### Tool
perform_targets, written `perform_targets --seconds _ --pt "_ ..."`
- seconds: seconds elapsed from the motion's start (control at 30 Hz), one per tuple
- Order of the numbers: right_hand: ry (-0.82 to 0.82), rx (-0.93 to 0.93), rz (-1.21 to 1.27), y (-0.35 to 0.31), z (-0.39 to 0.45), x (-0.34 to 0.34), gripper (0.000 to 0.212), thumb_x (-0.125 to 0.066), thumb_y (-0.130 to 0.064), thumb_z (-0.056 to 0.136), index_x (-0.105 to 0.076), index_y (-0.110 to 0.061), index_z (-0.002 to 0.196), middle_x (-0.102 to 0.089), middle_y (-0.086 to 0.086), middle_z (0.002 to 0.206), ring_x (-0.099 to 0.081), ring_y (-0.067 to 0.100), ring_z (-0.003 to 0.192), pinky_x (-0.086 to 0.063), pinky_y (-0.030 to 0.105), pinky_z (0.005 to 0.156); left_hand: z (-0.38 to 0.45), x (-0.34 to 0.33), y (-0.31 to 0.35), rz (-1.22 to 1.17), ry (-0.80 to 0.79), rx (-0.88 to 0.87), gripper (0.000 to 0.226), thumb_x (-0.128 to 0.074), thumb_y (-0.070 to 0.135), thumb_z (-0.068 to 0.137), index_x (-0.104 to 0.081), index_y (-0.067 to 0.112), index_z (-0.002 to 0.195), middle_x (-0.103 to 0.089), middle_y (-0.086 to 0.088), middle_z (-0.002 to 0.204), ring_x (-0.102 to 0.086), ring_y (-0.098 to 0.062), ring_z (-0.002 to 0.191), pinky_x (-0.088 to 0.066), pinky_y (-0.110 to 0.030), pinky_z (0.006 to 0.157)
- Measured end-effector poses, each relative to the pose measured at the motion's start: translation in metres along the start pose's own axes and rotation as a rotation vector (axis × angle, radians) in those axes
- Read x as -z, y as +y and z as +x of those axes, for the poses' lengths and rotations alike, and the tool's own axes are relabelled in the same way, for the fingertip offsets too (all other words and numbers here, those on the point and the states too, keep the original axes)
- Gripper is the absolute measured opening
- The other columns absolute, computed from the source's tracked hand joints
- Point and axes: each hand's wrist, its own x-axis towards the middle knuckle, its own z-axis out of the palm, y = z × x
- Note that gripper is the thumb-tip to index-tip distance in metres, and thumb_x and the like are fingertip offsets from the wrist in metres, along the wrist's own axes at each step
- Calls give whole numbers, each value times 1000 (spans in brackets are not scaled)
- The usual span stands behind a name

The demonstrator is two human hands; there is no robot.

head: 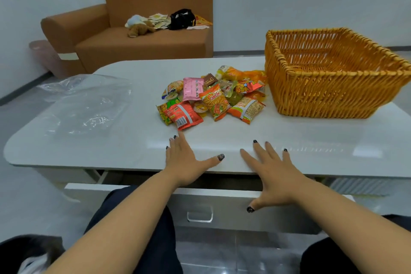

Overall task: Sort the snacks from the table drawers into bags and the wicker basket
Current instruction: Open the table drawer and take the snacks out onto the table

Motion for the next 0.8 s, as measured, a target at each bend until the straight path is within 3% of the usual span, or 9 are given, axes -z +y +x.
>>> perform_targets --seconds 0.1,0.17,0.3,0.43,0.53,0.63,0.73,0.8 --pt "7 33 34 3 -10 -2 127 -63 -78 63 20 -35 149 27 4 157 23 32 144 1 61 116 -21 12 -20 413 -238 -224 131 -60 82 66 19 23 153 23 -12 161 22 -31 147 3 -46 121" --pt "32 52 -24 3 -14 -8 127 -63 -76 65 23 -34 147 29 4 156 23 32 144 0 60 115 -24 19 -33 553 -267 -313 127 -65 74 70 20 30 152 28 -7 159 25 -27 147 1 -40 121" --pt "144 53 -111 3 -12 -22 120 -62 -67 75 31 -35 143 28 7 156 20 35 145 -3 60 115 -24 19 -44 638 -160 -417 120 -67 67 73 18 37 152 21 -3 162 16 -24 150 -6 -36 122" --pt "217 36 -98 14 -6 -25 114 -54 -72 75 33 -37 141 27 8 157 20 37 144 -2 64 113 -23 12 -54 617 -52 -467 109 -62 66 77 10 38 154 10 -4 164 7 -25 151 -9 -36 122" --pt "234 -6 -111 22 2 -27 111 -50 -73 77 30 -35 144 24 9 158 16 39 145 -3 64 112 -23 1 -62 641 55 -503 102 -69 57 76 -11 30 156 -20 -17 160 -21 -38 147 -30 -50 116" --pt "244 -17 -165 19 10 -28 109 -60 -68 76 12 -31 150 -2 14 161 -8 45 145 -19 68 107 -17 -13 -69 583 179 -508 98 -84 42 66 -33 21 147 -47 -23 143 -47 -45 130 -46 -55 100" --pt "284 -64 -159 19 17 -33 108 -80 -54 63 -23 -24 150 -37 19 150 -38 50 132 -37 70 93 -12 -21 -64 565 296 -502 90 -90 31 60 -43 19 137 -56 -23 130 -56 -45 118 -49 -52 91" --pt "327 -75 -174 20 19 -37 106 -84 -48 60 -31 -22 147 -42 20 146 -43 51 127 -39 69 90 -9 -24 -62 570 315 -490 89 -93 30 57 -46 18 132 -59 -23 125 -59 -45 114 -50 -51 88"
